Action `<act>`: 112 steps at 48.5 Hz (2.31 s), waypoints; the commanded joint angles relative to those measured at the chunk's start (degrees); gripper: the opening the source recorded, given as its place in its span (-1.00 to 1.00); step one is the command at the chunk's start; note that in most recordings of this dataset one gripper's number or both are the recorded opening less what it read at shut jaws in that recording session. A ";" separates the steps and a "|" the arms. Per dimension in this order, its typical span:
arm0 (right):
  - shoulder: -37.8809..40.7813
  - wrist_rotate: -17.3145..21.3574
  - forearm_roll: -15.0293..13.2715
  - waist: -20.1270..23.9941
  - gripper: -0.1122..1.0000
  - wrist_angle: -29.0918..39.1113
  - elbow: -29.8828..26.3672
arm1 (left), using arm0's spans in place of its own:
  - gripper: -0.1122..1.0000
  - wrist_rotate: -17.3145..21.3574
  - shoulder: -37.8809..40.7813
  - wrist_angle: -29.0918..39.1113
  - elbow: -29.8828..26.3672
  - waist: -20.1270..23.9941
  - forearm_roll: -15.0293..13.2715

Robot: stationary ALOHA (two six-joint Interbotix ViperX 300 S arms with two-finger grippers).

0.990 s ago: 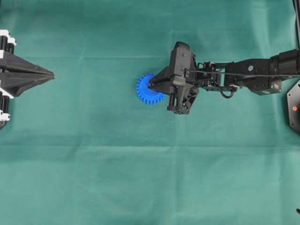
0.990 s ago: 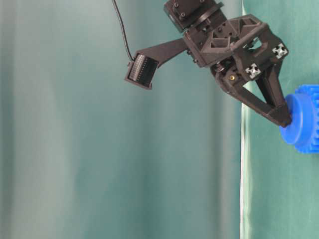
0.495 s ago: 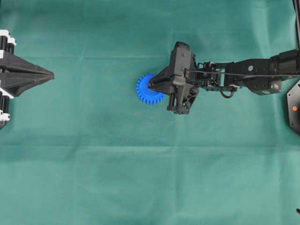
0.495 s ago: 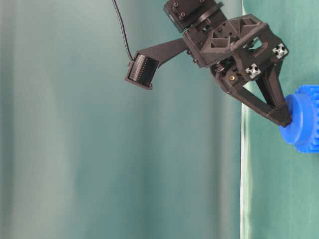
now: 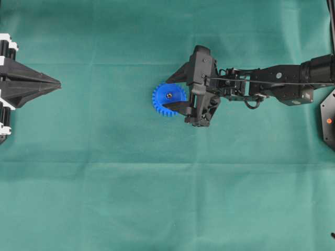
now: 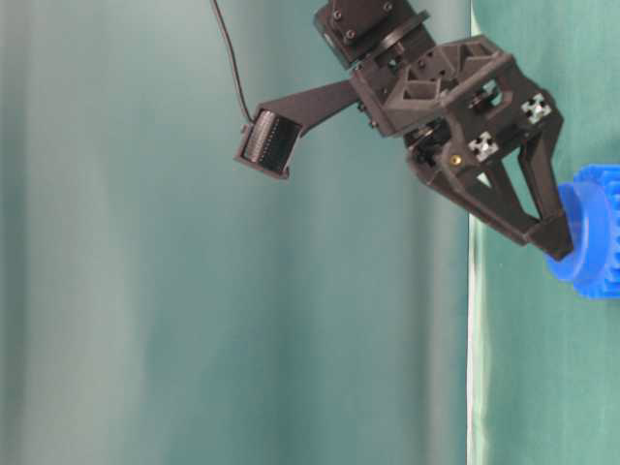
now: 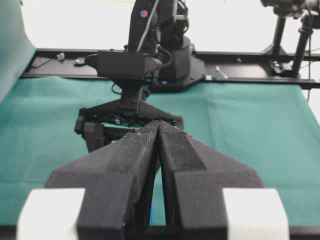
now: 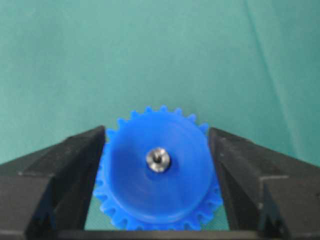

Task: Insert the shaft placed at a random location into the center hole of the medium gear at another random location.

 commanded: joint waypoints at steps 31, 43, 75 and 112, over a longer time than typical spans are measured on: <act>-16.26 0.53 -0.26 0.18 0.65 5.27 -0.70 | -0.80 -0.09 0.26 -0.09 -1.32 0.09 0.09; -16.61 0.70 -0.26 0.18 0.66 6.50 -0.70 | -0.80 -0.09 0.26 -0.09 -1.23 0.09 0.09; -28.21 0.79 -0.18 0.18 0.65 6.59 10.72 | -0.80 -0.09 0.18 0.62 -1.23 0.09 0.09; -38.14 0.88 -0.18 0.18 0.65 10.20 16.70 | -0.80 -0.09 0.18 0.62 -1.32 0.09 0.09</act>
